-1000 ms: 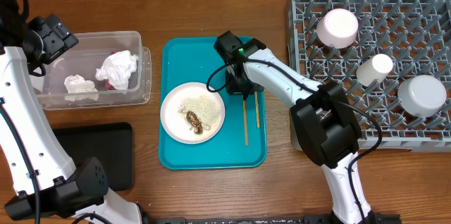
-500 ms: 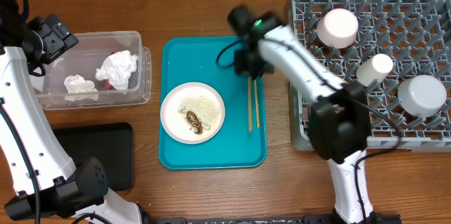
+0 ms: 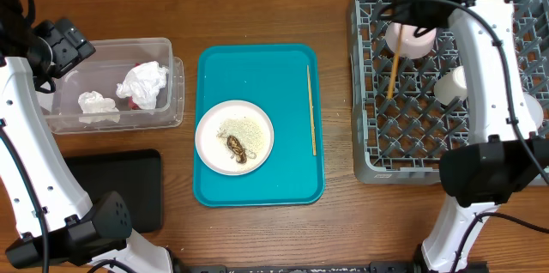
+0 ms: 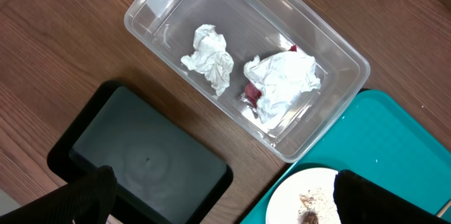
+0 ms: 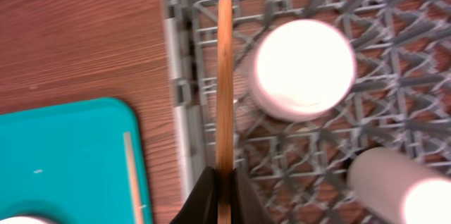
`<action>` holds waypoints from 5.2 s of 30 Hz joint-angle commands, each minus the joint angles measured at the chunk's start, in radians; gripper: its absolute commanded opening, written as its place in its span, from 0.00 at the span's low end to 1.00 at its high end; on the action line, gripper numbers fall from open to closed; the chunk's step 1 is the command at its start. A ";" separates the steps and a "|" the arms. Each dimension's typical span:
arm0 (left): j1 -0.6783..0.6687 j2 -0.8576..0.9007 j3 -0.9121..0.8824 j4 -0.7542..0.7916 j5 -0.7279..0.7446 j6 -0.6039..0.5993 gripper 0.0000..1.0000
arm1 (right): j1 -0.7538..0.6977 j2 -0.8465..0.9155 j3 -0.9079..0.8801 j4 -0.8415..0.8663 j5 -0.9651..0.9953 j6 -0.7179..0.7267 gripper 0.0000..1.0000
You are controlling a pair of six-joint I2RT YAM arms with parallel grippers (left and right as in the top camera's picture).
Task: Sort waste into correct bins and load items into the dishwasher
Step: 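Carry the chopstick right and drop it into the dish rack, then return the right gripper to the tray and grasp the second chopstick, then carry the second chopstick into the rack beside the pink bowl and release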
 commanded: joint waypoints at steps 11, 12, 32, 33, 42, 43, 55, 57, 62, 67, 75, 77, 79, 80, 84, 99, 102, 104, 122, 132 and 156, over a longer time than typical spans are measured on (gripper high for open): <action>-0.001 -0.002 0.000 0.001 -0.013 -0.010 1.00 | -0.027 0.058 -0.012 0.074 -0.108 -0.064 0.08; -0.001 -0.002 0.000 0.001 -0.013 -0.010 1.00 | -0.026 0.061 -0.012 0.076 -0.107 -0.064 0.13; -0.001 -0.002 0.000 0.001 -0.013 -0.010 1.00 | 0.006 0.111 -0.011 -0.020 -0.484 -0.065 0.42; -0.001 -0.002 0.000 0.001 -0.013 -0.010 1.00 | 0.018 0.111 -0.011 -0.029 -0.492 -0.064 0.42; -0.001 -0.002 0.000 0.001 -0.013 -0.010 1.00 | 0.187 0.115 -0.029 -0.074 -0.215 0.038 0.48; -0.001 -0.002 0.000 0.001 -0.013 -0.010 1.00 | 0.206 0.115 -0.043 -0.063 -0.169 0.073 0.47; -0.001 -0.002 0.000 0.001 -0.013 -0.010 1.00 | 0.361 0.116 -0.383 0.218 -0.105 0.206 0.43; -0.001 -0.002 0.000 0.001 -0.013 -0.010 1.00 | 0.375 0.116 -0.445 0.273 -0.106 0.208 0.43; -0.001 -0.002 0.000 0.001 -0.013 -0.010 1.00 | 0.388 0.116 -0.563 0.353 -0.105 0.227 0.42; -0.001 -0.002 0.000 0.001 -0.013 -0.010 1.00 | 0.388 0.116 -0.615 0.391 -0.105 0.225 0.42; -0.001 -0.002 0.000 0.001 -0.013 -0.010 1.00 | 0.394 0.116 -0.624 0.416 -0.105 0.226 0.42; -0.001 -0.002 0.000 0.001 -0.013 -0.010 1.00 | 0.401 0.116 -0.632 0.433 -0.104 0.227 0.42; -0.001 -0.002 0.000 0.001 -0.013 -0.010 1.00 | 0.406 0.118 -0.647 0.457 -0.096 0.236 0.42; -0.001 -0.002 0.000 0.001 -0.013 -0.010 1.00 | 0.409 0.119 -0.655 0.465 -0.076 0.253 0.42; -0.001 -0.002 0.000 0.001 -0.013 -0.010 1.00 | 0.426 0.134 -0.687 0.488 -0.024 0.296 0.41; -0.001 -0.002 0.000 0.001 -0.013 -0.010 1.00 | 0.470 0.143 -0.577 0.423 -0.069 0.374 0.04; -0.001 -0.002 0.000 0.001 -0.013 -0.010 1.00 | 0.439 0.132 -0.488 0.349 -0.073 0.379 0.04; -0.001 -0.002 0.000 0.001 -0.013 -0.010 1.00 | 0.417 0.124 -0.424 0.295 -0.077 0.378 0.04; -0.001 -0.002 0.000 0.001 -0.013 -0.010 1.00 | 0.084 0.100 0.197 -0.132 -0.109 0.106 0.04; -0.001 -0.002 0.000 0.001 -0.013 -0.010 1.00 | -0.103 0.101 0.192 -0.137 -0.145 0.002 0.04; -0.001 -0.002 0.000 0.001 -0.013 -0.010 1.00 | -0.037 0.101 -0.164 0.085 -0.219 -0.155 0.04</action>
